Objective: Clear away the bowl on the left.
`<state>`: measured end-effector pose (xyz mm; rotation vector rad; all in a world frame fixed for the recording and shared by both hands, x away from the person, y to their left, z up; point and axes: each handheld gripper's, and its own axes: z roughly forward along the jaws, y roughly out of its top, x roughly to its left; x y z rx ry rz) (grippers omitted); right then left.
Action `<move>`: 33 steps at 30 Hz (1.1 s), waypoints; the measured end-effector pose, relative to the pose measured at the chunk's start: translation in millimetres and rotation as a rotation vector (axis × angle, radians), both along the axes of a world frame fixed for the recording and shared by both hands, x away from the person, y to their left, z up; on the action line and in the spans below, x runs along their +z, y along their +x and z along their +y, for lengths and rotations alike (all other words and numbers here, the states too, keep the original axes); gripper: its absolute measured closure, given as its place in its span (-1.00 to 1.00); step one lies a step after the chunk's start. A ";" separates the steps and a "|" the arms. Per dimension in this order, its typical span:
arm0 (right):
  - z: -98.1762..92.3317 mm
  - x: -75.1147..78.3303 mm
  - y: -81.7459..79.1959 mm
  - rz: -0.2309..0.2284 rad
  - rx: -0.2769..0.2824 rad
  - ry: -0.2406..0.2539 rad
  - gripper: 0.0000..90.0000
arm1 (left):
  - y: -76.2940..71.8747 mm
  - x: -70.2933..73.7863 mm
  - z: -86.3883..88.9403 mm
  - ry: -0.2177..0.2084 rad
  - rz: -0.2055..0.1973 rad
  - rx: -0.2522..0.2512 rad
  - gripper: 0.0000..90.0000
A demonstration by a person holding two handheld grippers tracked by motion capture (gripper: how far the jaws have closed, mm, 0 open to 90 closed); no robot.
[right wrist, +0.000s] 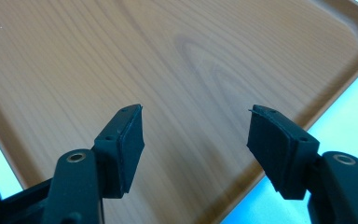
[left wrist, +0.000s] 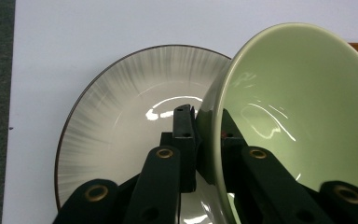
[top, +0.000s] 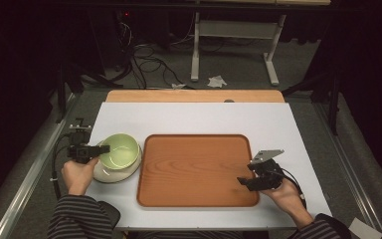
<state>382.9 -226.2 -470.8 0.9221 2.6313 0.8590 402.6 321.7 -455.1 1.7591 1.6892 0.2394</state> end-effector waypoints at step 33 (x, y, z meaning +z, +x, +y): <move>0.2 -0.9 1.2 0.006 -0.009 -0.004 -0.17 | 0.9 23.3 -39.6 -0.024 -0.047 -0.163 0.84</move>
